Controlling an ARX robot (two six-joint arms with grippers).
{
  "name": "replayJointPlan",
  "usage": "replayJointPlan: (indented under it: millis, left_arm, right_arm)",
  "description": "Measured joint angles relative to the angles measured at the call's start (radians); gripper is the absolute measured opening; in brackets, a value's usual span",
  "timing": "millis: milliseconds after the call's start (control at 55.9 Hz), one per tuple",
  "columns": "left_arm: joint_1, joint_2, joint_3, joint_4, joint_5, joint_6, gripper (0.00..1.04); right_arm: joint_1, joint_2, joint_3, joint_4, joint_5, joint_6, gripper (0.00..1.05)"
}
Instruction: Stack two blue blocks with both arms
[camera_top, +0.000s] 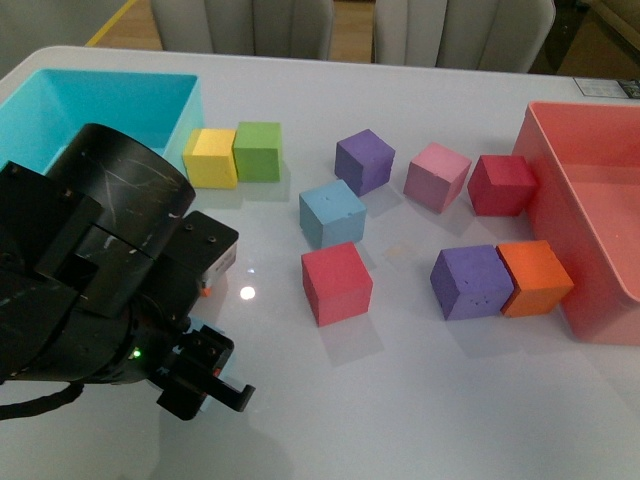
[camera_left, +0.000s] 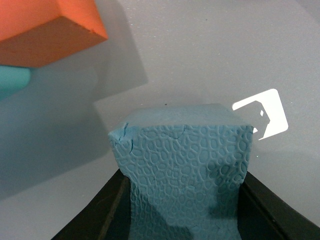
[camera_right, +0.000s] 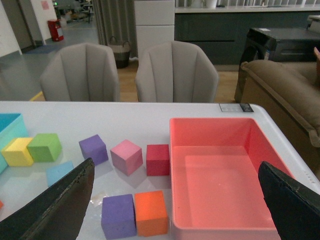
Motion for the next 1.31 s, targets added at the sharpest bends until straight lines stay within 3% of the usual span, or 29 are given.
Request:
replayJointPlan:
  millis: [250,537,1073,1306]
  left_arm:
    - [0.014,-0.143,0.025,-0.108,-0.018,0.013,0.40]
    - [0.010,-0.145,0.306,-0.256,-0.021,0.076,0.40]
    - [-0.089,0.237,0.889,-0.476,-0.032,0.225,0.40]
    - [-0.117,0.356,1.017,-0.509,-0.046,0.278,0.40]
  right_arm:
    - [0.000,0.000,0.000,0.000,0.000,0.000,0.96]
    - [0.000,0.000,0.000,0.000,0.000,0.000,0.96]
    - [0.000,0.000,0.000,0.000,0.000,0.000,0.96]
    - [0.000,0.000,0.000,0.000,0.000,0.000,0.96]
